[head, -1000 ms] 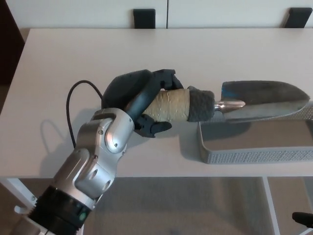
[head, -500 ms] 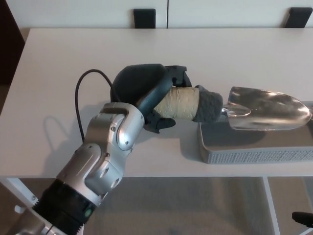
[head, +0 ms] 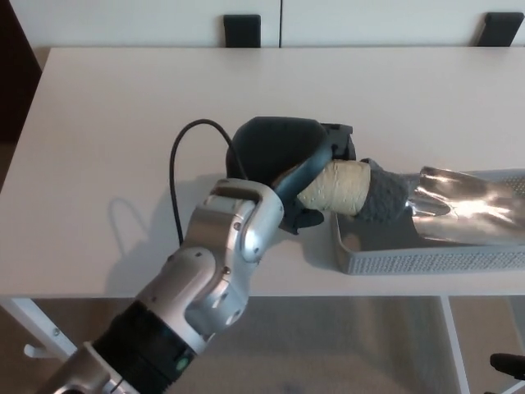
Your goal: The robot walks towards a desk on which a shovel is kept on the left hand side and a container is kept on the right hand side. The robot picks up the shovel using its left hand and places it in the container.
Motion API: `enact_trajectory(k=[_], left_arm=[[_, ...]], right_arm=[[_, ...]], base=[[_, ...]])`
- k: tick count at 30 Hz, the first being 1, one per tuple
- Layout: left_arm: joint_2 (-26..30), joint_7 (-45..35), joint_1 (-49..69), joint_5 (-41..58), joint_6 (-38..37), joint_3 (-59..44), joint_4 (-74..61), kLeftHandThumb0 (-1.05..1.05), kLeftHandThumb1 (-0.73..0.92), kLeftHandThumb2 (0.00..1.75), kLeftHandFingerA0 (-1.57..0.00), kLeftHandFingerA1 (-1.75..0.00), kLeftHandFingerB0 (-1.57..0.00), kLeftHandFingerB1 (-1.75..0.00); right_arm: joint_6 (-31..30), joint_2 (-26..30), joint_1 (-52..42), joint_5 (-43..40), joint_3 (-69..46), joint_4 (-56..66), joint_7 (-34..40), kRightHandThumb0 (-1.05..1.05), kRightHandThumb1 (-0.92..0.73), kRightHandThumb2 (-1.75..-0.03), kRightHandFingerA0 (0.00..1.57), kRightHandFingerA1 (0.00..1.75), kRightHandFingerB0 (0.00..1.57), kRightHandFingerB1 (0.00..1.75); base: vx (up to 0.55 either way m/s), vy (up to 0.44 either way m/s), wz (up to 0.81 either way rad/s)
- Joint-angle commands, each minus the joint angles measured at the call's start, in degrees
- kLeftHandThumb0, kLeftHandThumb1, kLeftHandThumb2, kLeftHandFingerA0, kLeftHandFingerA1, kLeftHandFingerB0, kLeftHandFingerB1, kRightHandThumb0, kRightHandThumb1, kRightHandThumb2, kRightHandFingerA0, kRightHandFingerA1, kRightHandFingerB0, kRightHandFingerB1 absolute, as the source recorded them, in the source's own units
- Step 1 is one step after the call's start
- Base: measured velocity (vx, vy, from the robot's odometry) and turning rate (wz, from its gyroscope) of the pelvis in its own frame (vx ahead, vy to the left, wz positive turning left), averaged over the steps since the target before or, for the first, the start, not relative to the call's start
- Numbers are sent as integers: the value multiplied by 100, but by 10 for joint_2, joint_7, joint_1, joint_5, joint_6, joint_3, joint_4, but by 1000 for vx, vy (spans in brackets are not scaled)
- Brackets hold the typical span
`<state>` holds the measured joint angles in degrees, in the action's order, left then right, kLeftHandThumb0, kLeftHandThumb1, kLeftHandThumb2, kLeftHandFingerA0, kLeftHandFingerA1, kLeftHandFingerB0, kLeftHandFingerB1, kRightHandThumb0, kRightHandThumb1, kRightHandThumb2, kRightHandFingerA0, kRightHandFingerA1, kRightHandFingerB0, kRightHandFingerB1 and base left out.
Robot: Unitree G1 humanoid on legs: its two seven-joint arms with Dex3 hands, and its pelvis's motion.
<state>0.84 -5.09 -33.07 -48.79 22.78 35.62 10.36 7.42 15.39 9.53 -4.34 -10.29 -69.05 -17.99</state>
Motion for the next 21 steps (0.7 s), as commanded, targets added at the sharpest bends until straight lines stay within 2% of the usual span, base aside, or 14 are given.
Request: enact_trajectory(k=[1, 3, 5, 7, 9, 10, 11, 12, 15, 17, 18, 21], left_arm=[[-7, 4, -7, -38, 37, 10, 9, -39, 72, 70, -103, -107, -87, -81], [-8, 8, -7, -40, 34, 11, 13, -38, 70, 69, -109, -120, -88, -85], [-6, 5, -11, -44, 31, 15, 17, -35, 64, 68, -113, -118, -88, -77], [-5, 2, -12, -45, 30, 17, 19, -34, 61, 68, -110, -110, -85, -73], [-5, 7, -9, -46, 28, 18, 19, -34, 62, 70, -109, -112, -86, -73], [-4, 4, -10, -50, 31, 20, 21, -36, 65, 66, -109, -102, -82, -68], [-4, 8, -11, -53, 30, 21, 24, -37, 68, 68, -110, -105, -83, -70], [-5, 4, -10, -51, 35, 19, 21, -39, 73, 68, -111, -98, -81, -72], [-7, -5, -10, -47, 38, 16, 18, -37, 72, 70, -111, -104, -82, -73], [-8, -6, -10, -50, 41, 17, 18, -37, 69, 67, -115, -113, -79, -66], [-11, -3, -9, -48, 40, 16, 19, -38, 69, 66, -113, -108, -76, -68], [-20, -15, -11, -39, 41, 14, 15, -43, 77, 65, -115, -99, -82, -66]], right_arm=[[6, 5, 6, 1, -2, 5, 4, -15, -52, -54, 55, 60, 41, 52], [10, 6, 7, 1, -1, 6, -2, -16, -51, -54, 52, 60, 41, 52], [13, 7, 7, 3, 1, 6, -3, -18, -50, -54, 52, 60, 41, 53], [15, 8, 8, 4, 2, 5, -4, -17, -50, -54, 52, 59, 41, 52], [15, 8, 7, 5, 3, 6, -4, -18, -49, -54, 52, 60, 41, 53], [15, 7, 8, 3, 2, 5, -5, -18, -49, -53, 55, 61, 42, 53], [15, 7, 9, 2, 0, 5, -3, -18, -49, -53, 58, 63, 43, 53], [15, 8, 8, 7, 6, 8, -1, -18, -49, -53, 56, 61, 43, 53], [19, 9, 5, 9, 10, 11, -3, -20, -48, -53, 56, 61, 44, 53], [17, 9, 6, 10, 11, 12, -1, -19, -48, -53, 57, 61, 45, 54], [20, 10, 5, 11, 12, 12, -3, -19, -48, -53, 56, 61, 45, 54], [20, 9, 5, 8, 11, 9, -4, -19, -49, -53, 58, 61, 45, 54]], base=[[0, 0, 0], [0, 0, 0], [0, 0, 0], [0, 0, 0], [0, 0, 0], [0, 0, 0], [0, 0, 0], [0, 0, 0], [0, 0, 0], [0, 0, 0], [0, 0, 0], [0, 0, 0]])
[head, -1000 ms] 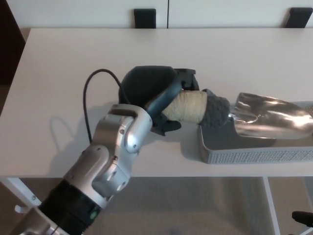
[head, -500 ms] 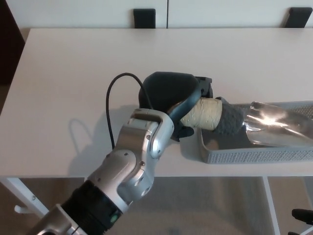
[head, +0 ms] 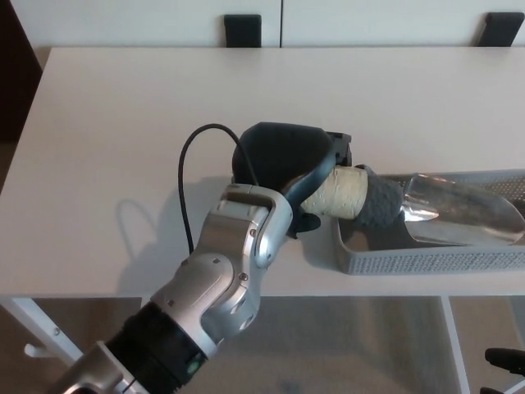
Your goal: The robot walks towards a desk on which a shovel is kept on the left hand side and a container is kept on the right hand side. The robot picks up the shovel using its left hand and places it in the container.
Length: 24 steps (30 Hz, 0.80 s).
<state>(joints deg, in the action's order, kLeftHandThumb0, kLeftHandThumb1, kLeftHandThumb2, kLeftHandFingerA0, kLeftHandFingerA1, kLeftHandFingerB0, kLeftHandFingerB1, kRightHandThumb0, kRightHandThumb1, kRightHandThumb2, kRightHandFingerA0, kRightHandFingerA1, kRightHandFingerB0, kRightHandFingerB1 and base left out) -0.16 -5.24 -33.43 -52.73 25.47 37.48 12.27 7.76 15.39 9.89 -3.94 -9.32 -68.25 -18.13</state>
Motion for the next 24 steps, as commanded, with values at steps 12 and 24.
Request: enact_trajectory(k=[12, 24], left_arm=[[-37, -103, -38, -8, 29, 39, -5, -94, 57, 97, -3, -14, -12, -10], [-44, -107, -40, -23, 23, 63, -30, -105, 60, 109, 0, -2, 0, -3]], right_arm=[[22, 12, 4, 13, 8, 5, 0, -21, -44, -53, 55, 61, 46, 54], [19, 13, 12, 17, 12, 9, -1, -17, -46, -52, 58, 63, 45, 54]], base=[[0, 0, 0], [0, 0, 0]])
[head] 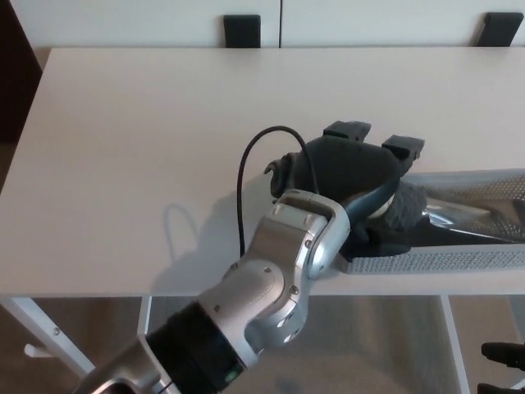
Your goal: The robot walks towards a desk on which a shovel is kept on the left hand side and a container is kept on the right hand side. The robot picks up the shovel using its left hand and places it in the container.
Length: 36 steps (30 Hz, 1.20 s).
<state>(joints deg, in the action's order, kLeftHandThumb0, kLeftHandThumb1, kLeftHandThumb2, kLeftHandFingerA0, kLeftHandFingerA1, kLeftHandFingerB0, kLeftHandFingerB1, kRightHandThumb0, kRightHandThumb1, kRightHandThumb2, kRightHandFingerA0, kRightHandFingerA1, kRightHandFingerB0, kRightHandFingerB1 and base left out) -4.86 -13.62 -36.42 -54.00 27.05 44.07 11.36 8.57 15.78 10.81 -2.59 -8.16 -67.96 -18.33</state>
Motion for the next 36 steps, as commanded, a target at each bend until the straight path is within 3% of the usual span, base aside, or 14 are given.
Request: enact_trajectory(k=[1, 12, 14, 15, 16, 19, 22, 24, 25, 26, 27, 31, 32, 36], left_arm=[[9, -26, -5, -10, 4, -5, -38, -105, 61, 109, 0, -3, 0, -3], [83, -108, 75, 115, -58, -106, -409, -96, 51, 102, -1, -3, 0, -21], [71, -209, 114, 272, -6, -170, -530, -81, 45, 92, -6, -10, -1, -40], [72, -238, 128, 319, 9, -190, -563, -100, 58, 58, -2, -36, -9, -38], [61, -288, 150, 408, 54, -233, -606, -77, 38, 80, -5, -32, -5, -41], [49, -424, 183, 659, 175, -369, -638, -70, 37, 53, -15, -35, -25, -31], [128, -520, 234, 826, 208, -440, -601, -90, 53, 59, -21, -29, -27, -32], [185, -552, 306, 915, 143, -468, -580, -99, 69, 63, -20, -29, -27, -30], [196, -566, 330, 936, 133, -475, -574, -98, 57, 94, -17, -39, -22, -39], [214, -589, 366, 952, 110, -489, -565, -99, 59, 97, -18, -40, -22, -39], [230, -624, 393, 967, 106, -512, -545, -100, 80, 65, -24, -31, -30, -30], [257, -677, 450, 1013, 96, -576, -515, -100, 66, 67, -30, -33, -37, -34], [271, -692, 462, 1023, 112, -605, -506, -91, 55, 99, -23, -42, -30, -44], [337, -754, 468, 1008, 107, -673, -491, -87, 55, 101, -32, -45, -31, -43]], right_arm=[[11, 9, 2, 4, 2, 7, 0, -17, -46, -54, 55, 62, 44, 54], [10, 11, 5, 6, 6, 1, 2, -21, -42, -53, 55, 61, 47, 55], [17, 15, 1, 18, 17, 0, 0, -26, -46, -54, 52, 59, 45, 52], [11, 15, 0, 20, 18, 1, 11, -25, -46, -54, 55, 59, 45, 51], [15, 16, -4, 26, 23, 2, 16, -27, -46, -54, 56, 60, 46, 52], [14, 18, -6, 10, 10, -2, 3, -20, -46, -54, 50, 59, 43, 53], [15, 18, -12, -1, 0, -8, -7, -22, -46, -54, 52, 61, 40, 53], [13, 16, -14, 10, 9, -8, 7, -21, -47, -54, 54, 59, 43, 52], [13, 15, -13, 4, 4, -8, 1, -18, -47, -54, 54, 60, 42, 53], [13, 14, -16, -2, 0, -8, -6, -18, -47, -54, 53, 61, 42, 54], [11, 12, -17, -6, -4, -10, -7, -17, -48, -53, 54, 61, 43, 54], [9, 10, -21, -9, -7, -12, -4, -18, -47, -54, 53, 61, 42, 53], [5, 9, -20, -10, -8, -13, -2, -18, -48, -54, 52, 61, 41, 52], [3, 10, -17, -9, -9, -18, 1, -17, -49, -54, 51, 60, 41, 52]], base=[[0, 0, 0], [0, 0, 0], [0, 0, 0], [0, 0, 0], [0, 0, 0], [0, 0, 0], [0, 0, 0], [0, 0, 0], [0, 0, 0], [0, 0, 0], [0, 0, 0], [0, 0, 0], [0, 0, 0], [0, 0, 0]])
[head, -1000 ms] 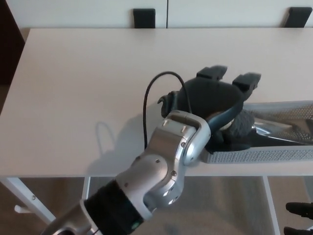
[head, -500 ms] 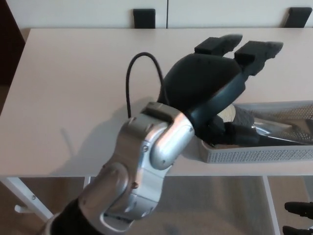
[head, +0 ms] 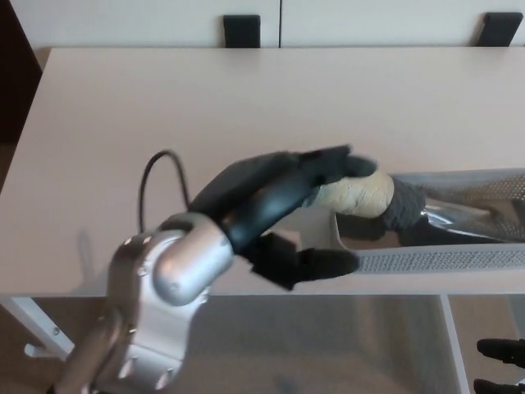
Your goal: The robot walks towards a desk on which a shovel is kept on the left hand side and a container is kept on the right hand side. The robot picks up the shovel using its left hand and places it in the container.
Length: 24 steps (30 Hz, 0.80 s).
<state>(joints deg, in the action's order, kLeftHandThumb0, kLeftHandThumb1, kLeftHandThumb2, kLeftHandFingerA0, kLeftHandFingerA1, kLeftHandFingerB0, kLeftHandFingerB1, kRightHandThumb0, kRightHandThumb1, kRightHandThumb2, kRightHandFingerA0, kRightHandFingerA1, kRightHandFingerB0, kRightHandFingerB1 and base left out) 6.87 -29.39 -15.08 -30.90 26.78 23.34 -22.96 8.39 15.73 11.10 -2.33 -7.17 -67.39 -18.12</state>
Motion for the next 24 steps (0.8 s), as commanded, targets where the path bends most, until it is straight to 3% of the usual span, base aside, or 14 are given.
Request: enact_trajectory(k=[1, 4, 8, 9, 10, 11, 12, 13, 17, 18, 19, 22, 23, 24], left_arm=[[227, -601, 252, 777, 106, -467, -150, -90, 59, 101, -31, -45, -32, -44], [242, -618, 260, 806, 107, -498, -142, -105, 54, 103, -37, -42, -41, -42], [240, -631, 295, 828, 63, -509, -123, -104, 50, 101, -46, -43, -38, -37], [243, -631, 300, 833, 65, -510, -121, -105, 65, 62, -49, -37, -47, -34], [254, -631, 311, 830, 63, -506, -115, -101, 47, 95, -45, -44, -36, -37], [258, -631, 315, 825, 53, -502, -112, -103, 64, 63, -50, -37, -47, -34], [261, -631, 316, 818, 40, -497, -110, -101, 69, 62, -49, -36, -46, -34], [267, -631, 315, 816, 42, -490, -105, -96, 53, 99, -45, -46, -39, -42], [266, -631, 328, 804, 71, -477, -80, -87, 53, 97, -39, -47, -42, -46], [266, -631, 332, 793, 74, -479, -80, -89, 66, 62, -48, -37, -48, -35], [262, -631, 340, 793, 89, -482, -68, -92, 63, 60, -48, -39, -48, -37], [264, -631, 343, 794, 86, -482, -59, -95, 63, 60, -48, -40, -48, -36], [259, -631, 343, 787, 79, -488, -56, -97, 47, 94, -45, -47, -41, -41], [257, -631, 346, 777, 67, -493, -55, -97, 46, 94, -49, -47, -42, -40]], right_arm=[[6, 10, -20, -12, -19, -24, -1, -17, -49, -54, 51, 60, 41, 53], [1, 9, -20, -18, -24, -24, 0, -18, -47, -54, 52, 61, 40, 53], [4, 8, -26, -14, -21, -23, -3, -17, -49, -54, 52, 60, 41, 53], [4, 8, -26, -14, -21, -23, -2, -17, -50, -54, 53, 60, 41, 52], [0, 8, -25, -17, -23, -24, 0, -16, -51, -53, 54, 60, 42, 52], [-3, 7, -24, -18, -24, -24, 2, -15, -50, -55, 53, 59, 41, 52], [-5, 7, -24, -17, -24, -23, 4, -16, -51, -53, 55, 60, 42, 51], [-4, 7, -25, -16, -23, -22, 6, -16, -51, -53, 55, 60, 42, 51], [0, 6, -24, -15, -22, -23, 5, -15, -51, -54, 54, 60, 42, 52], [3, 7, -25, -14, -21, -23, 2, -17, -51, -53, 54, 60, 41, 52], [4, 7, -26, -14, -21, -23, 1, -17, -48, -54, 53, 60, 41, 52], [-5, 4, -23, -18, -25, -25, 8, -15, -47, -54, 53, 60, 42, 52], [-5, 5, -22, -17, -23, -25, 6, -16, -49, -54, 53, 60, 42, 52], [-3, 5, -22, -15, -21, -24, 5, -17, -49, -54, 53, 60, 42, 52]], base=[[0, 0, 0], [0, 0, 0], [0, 0, 0], [0, 0, 0], [0, 0, 0], [0, 0, 0], [0, 0, 0], [0, 0, 0], [0, 0, 0], [0, 0, 0], [0, 0, 0], [0, 0, 0], [0, 0, 0], [0, 0, 0]])
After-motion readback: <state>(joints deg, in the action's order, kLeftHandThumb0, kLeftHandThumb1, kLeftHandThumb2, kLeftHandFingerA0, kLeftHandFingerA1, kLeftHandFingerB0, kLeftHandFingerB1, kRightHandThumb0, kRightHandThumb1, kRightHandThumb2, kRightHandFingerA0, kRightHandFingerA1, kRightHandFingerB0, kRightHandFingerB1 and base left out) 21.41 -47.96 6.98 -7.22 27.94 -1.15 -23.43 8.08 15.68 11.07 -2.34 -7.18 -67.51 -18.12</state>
